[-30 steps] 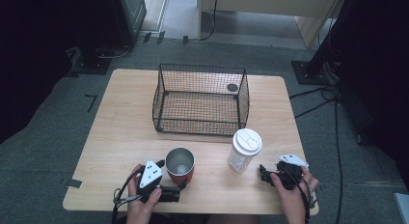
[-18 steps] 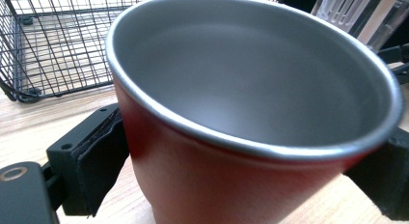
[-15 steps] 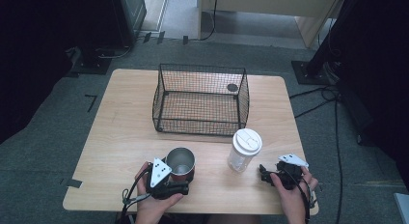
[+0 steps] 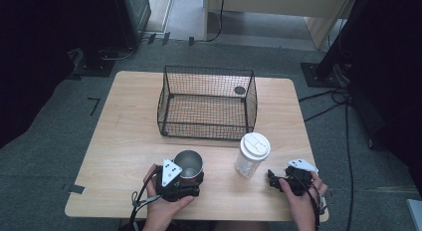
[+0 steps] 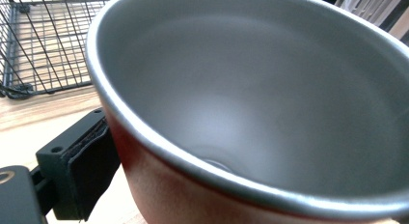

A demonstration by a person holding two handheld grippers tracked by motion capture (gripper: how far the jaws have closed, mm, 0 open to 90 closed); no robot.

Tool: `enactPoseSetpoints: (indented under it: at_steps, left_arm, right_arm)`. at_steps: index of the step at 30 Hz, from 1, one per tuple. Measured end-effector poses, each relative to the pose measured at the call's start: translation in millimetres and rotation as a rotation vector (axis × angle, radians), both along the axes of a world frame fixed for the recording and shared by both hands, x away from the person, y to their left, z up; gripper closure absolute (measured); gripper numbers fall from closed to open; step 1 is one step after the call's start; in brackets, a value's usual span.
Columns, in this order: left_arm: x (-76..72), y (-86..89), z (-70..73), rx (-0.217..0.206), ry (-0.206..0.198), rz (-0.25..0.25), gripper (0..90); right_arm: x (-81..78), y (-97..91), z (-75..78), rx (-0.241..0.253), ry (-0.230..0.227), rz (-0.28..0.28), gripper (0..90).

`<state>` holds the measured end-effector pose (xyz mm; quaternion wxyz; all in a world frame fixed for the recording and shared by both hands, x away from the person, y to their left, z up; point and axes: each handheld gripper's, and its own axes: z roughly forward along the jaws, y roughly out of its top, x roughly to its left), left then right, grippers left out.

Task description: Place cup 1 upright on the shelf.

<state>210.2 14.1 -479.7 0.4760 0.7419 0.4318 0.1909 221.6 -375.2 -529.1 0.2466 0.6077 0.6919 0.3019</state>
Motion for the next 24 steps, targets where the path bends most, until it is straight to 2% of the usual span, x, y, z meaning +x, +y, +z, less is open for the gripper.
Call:
enactPoseSetpoints:
  at_steps: [5,10,15,22,24]
  left_arm:
    - [2.8,-0.3,-2.0,-0.017,0.003,-0.023,2.3]
    - [1.3,-0.1,0.9,0.025,-0.012,-0.020,5.4]
    - [1.4,5.2,3.9,0.006,-0.020,-0.003,6.1]
    - [4.3,10.5,14.0,-0.027,-0.067,-0.016,6.4]
    - [5.5,12.4,19.8,-0.056,-0.110,-0.019,6.4]
  right_arm:
    - [0.8,-0.1,0.0,-0.001,0.000,0.002,0.0]
    - [0.8,-0.1,0.0,-0.001,0.001,0.002,0.0]
    - [0.8,-0.1,0.1,0.000,0.001,0.002,0.0]
    - [0.8,-0.1,0.1,0.000,0.001,0.002,0.0]
    - [0.8,-0.1,0.0,-0.001,0.001,0.002,0.0]
